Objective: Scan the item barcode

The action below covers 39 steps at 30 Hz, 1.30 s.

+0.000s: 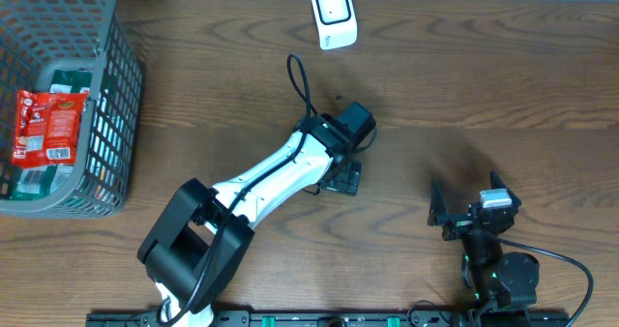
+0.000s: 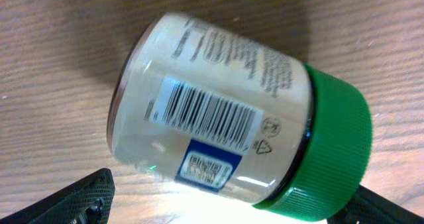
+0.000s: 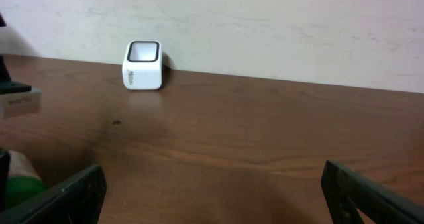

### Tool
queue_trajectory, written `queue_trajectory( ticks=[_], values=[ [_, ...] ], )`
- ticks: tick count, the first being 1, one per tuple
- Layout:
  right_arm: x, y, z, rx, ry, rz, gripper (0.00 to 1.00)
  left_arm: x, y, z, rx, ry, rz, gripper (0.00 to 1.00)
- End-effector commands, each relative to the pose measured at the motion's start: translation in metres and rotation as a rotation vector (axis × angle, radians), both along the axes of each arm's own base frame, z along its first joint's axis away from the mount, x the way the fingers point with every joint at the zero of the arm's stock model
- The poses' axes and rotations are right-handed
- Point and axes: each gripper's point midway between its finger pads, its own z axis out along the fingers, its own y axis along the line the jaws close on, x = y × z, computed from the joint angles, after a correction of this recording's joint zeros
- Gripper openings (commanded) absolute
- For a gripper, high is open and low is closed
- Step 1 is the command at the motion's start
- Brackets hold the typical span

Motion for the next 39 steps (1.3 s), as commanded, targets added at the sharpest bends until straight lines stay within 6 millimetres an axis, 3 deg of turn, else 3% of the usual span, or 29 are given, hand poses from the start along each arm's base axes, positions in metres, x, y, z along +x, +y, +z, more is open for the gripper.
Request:
queue_trajectory(
  ticks=[1, 6, 15, 19, 27, 29, 31, 39],
  values=[
    [0.0, 0.0, 0.0, 0.017, 0.003, 0.0, 0.99, 0.005, 0.007, 0.012, 0.038, -0.044, -0.023, 0.97],
    [0.0, 0.0, 0.0, 0.017, 0.003, 0.0, 0.99, 0.001, 0.018, 0.026, 0.066, -0.054, -0.011, 0.97],
    [0.0, 0.0, 0.0, 0.017, 0.003, 0.0, 0.99, -0.004, 0.022, 0.089, -0.061, -0.167, 0.094, 0.97],
    [0.0, 0.0, 0.0, 0.017, 0.003, 0.0, 0.99, 0.006, 0.014, 0.103, -0.135, -0.224, 0.152, 0.98],
    [0.0, 0.0, 0.0, 0.017, 0.003, 0.0, 0.99, 0.04, -0.015, 0.098, -0.24, -0.32, 0.201, 0.96],
    [0.0, 0.0, 0.0, 0.017, 0.003, 0.0, 0.99, 0.045, -0.015, 0.095, -0.235, -0.334, 0.228, 0.79],
    [0.0, 0.0, 0.0, 0.017, 0.003, 0.0, 0.99, 0.044, -0.014, 0.088, -0.235, -0.311, 0.3, 0.68],
    [0.0, 0.0, 0.0, 0.017, 0.003, 0.0, 0.99, 0.045, -0.004, 0.04, -0.148, -0.249, 0.506, 0.68]
  ],
)
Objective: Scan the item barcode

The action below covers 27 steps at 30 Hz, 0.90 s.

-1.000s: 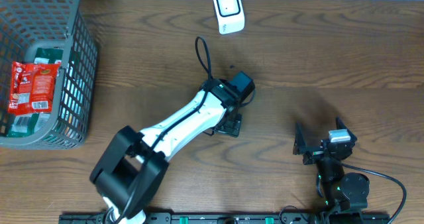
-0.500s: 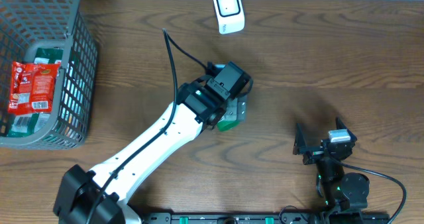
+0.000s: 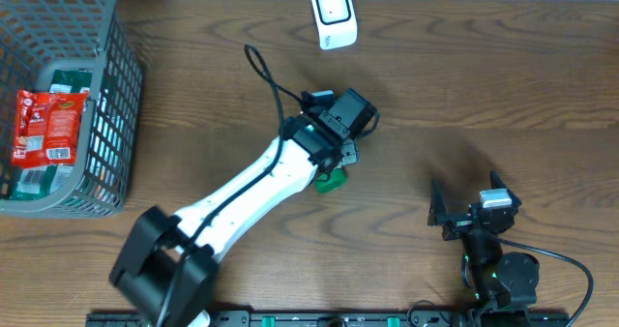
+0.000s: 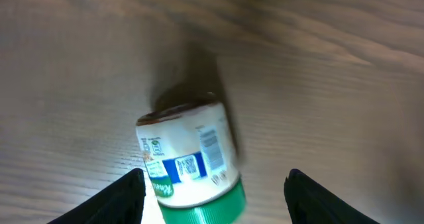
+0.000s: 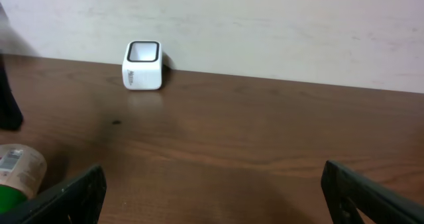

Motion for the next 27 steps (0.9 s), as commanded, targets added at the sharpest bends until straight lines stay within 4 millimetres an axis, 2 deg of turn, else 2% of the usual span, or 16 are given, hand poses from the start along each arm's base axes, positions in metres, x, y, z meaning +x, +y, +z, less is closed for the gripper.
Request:
queue_trajectory(
  ticks=[1, 10, 16, 27],
  values=[
    [0.0, 0.0, 0.0, 0.017, 0.003, 0.0, 0.99, 0.003, 0.006, -0.02, 0.027, 0.021, 0.108, 0.68],
    [0.0, 0.0, 0.0, 0.017, 0.003, 0.0, 0.99, 0.008, 0.014, -0.045, 0.096, 0.03, 0.147, 0.7],
    [0.0, 0.0, 0.0, 0.017, 0.003, 0.0, 0.99, 0.004, 0.017, -0.06, 0.133, 0.064, 0.144, 0.7],
    [0.0, 0.0, 0.0, 0.017, 0.003, 0.0, 0.99, -0.006, 0.028, -0.063, 0.192, 0.108, 0.109, 0.7]
  ],
)
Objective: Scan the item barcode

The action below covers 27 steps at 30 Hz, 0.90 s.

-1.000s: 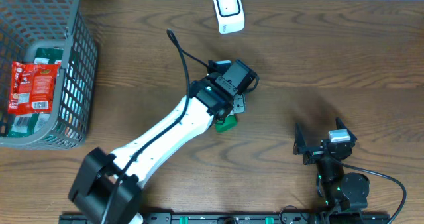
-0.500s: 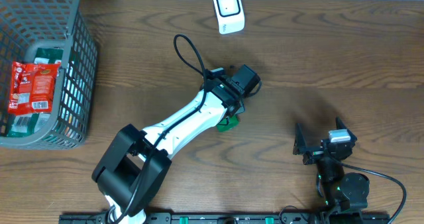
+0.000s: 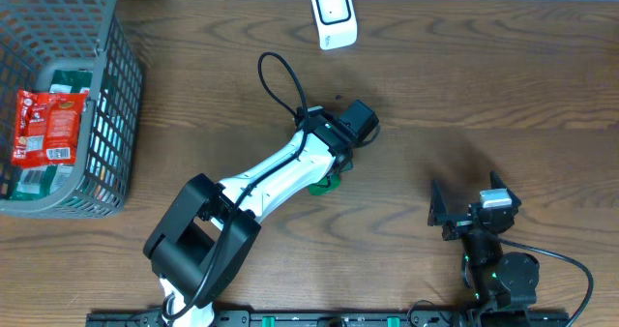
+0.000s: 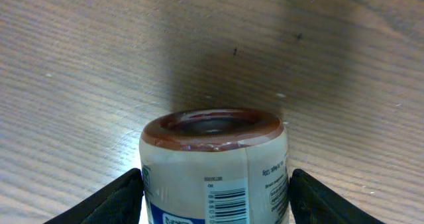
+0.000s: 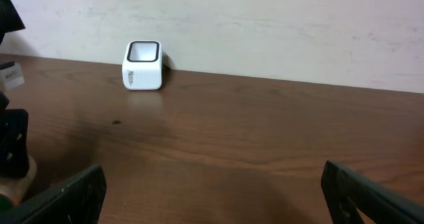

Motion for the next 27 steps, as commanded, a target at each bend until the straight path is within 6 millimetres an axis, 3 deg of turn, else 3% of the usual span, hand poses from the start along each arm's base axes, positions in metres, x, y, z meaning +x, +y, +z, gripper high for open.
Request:
queue_trajectory(
  ticks=[1, 9, 14, 27],
  values=[
    [0.0, 0.0, 0.0, 0.017, 0.003, 0.0, 0.99, -0.003, 0.01, -0.004, 0.055, 0.016, -0.01, 0.7],
    [0.0, 0.0, 0.0, 0.017, 0.003, 0.0, 0.99, -0.012, 0.018, -0.007, 0.088, 0.052, -0.012, 0.7],
    [0.0, 0.0, 0.0, 0.017, 0.003, 0.0, 0.99, -0.016, 0.022, -0.008, 0.107, 0.07, -0.029, 0.8],
    [0.0, 0.0, 0.0, 0.017, 0.003, 0.0, 0.99, -0.022, 0.027, -0.009, 0.138, 0.099, -0.069, 0.75]
  ],
)
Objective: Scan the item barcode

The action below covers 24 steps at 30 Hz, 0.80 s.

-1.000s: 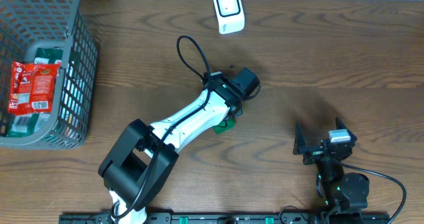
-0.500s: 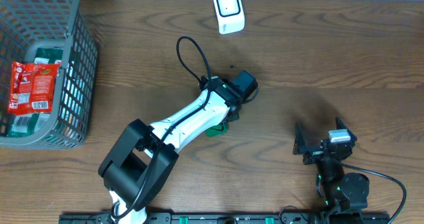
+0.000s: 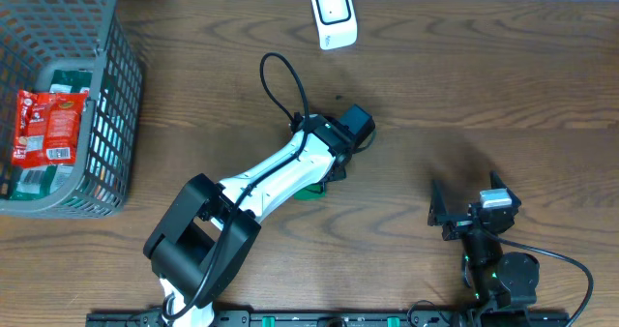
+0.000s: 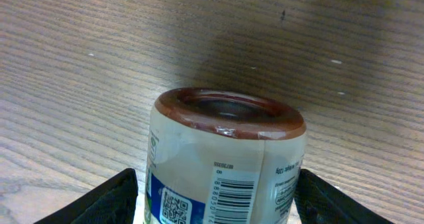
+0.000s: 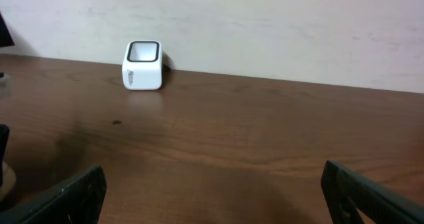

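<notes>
A jar [image 4: 225, 158] with a pale label and green lid lies on its side on the wooden table, brown base pointing away and barcode facing up in the left wrist view. My left gripper [image 4: 217, 187] is open, one finger on each side of the jar and the right one close against it. From overhead only the green lid [image 3: 309, 190] shows under the left gripper [image 3: 334, 167]. The white scanner [image 3: 332, 15] stands at the table's far edge, also seen as the scanner [image 5: 142, 65] in the right wrist view. My right gripper [image 5: 212, 204] is open and empty, at the right gripper [image 3: 466, 211] near the front right.
A grey mesh basket [image 3: 108, 124] stands at the far left holding a red packet [image 3: 44, 124] and other packs. The left arm's black cable [image 3: 276, 75] loops over the table between the jar and the scanner.
The left gripper has come closer over the jar, which fills more of its view. From overhead the green lid now shows a little further left and nearer the front. The right arm is unchanged.
At first the left wrist camera was close above the lying jar, jaws wide. Then the gripper was higher, with the jar small below it. Then it stood low again, fingers flanking the jar base-on. Now it sits closer still around the jar.
</notes>
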### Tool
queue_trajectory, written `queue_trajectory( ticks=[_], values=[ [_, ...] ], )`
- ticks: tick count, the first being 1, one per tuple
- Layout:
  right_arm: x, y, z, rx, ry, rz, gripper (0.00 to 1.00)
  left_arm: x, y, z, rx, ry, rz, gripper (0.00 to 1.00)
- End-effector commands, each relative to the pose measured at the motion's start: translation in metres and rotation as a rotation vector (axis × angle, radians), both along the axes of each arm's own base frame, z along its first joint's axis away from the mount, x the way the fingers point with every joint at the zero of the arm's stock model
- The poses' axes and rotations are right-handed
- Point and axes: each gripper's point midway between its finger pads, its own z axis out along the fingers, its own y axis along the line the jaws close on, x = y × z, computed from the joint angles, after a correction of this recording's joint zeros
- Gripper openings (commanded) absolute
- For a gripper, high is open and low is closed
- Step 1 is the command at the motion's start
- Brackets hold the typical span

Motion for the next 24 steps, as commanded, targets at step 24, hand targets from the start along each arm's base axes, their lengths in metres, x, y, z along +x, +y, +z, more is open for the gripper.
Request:
queue_trajectory(
  ticks=[24],
  values=[
    [0.0, 0.0, -0.001, 0.017, 0.003, 0.0, 0.99, -0.006, 0.012, -0.016, 0.082, 0.04, -0.238, 0.76]
  ],
)
